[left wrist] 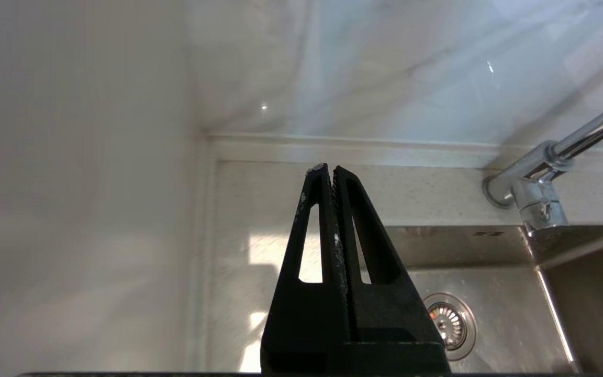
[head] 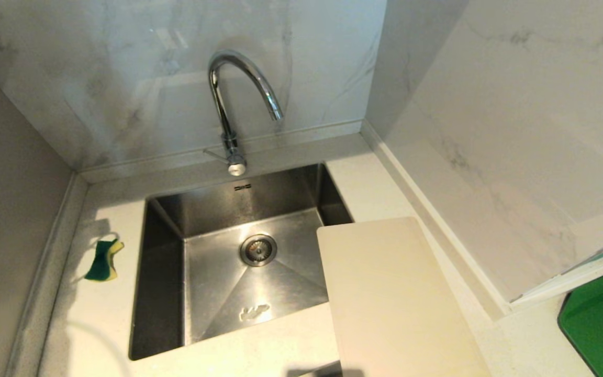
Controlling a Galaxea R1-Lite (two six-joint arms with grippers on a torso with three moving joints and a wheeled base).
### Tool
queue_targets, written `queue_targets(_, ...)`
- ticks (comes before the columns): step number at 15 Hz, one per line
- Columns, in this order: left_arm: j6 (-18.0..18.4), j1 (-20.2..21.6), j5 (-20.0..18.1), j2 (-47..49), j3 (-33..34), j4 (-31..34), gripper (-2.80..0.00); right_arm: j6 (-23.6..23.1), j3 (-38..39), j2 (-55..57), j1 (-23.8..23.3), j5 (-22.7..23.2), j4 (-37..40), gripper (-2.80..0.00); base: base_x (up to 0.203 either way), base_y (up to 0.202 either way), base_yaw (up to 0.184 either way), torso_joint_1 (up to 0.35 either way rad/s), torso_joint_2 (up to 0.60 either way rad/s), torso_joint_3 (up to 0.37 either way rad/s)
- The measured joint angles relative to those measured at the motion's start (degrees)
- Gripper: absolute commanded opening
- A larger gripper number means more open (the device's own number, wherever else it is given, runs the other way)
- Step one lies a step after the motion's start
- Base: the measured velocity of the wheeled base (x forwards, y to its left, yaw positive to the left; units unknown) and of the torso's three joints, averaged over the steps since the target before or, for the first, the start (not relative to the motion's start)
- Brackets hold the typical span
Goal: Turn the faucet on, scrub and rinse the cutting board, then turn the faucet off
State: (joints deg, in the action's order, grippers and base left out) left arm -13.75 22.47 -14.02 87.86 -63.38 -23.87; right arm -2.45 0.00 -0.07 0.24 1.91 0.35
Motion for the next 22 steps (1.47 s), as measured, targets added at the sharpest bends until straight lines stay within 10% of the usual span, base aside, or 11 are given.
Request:
queue_targets(15, -0.5, 1.5, -6.6, -18.8, 28.0, -4.1, -2.8, 0.0, 0.0, 0.0, 0.0, 0.0, 0.0, -2.8, 0.0, 0.0, 0.0, 0.0, 0.0, 0.0)
queue_targets(22, 6.4, 1.3, -7.0, -26.4, 38.5, -7.1, -2.8, 0.0, 0.0, 0.0, 0.0, 0.0, 0.0, -2.8, 0.0, 0.0, 0.0, 0.0, 0.0, 0.0)
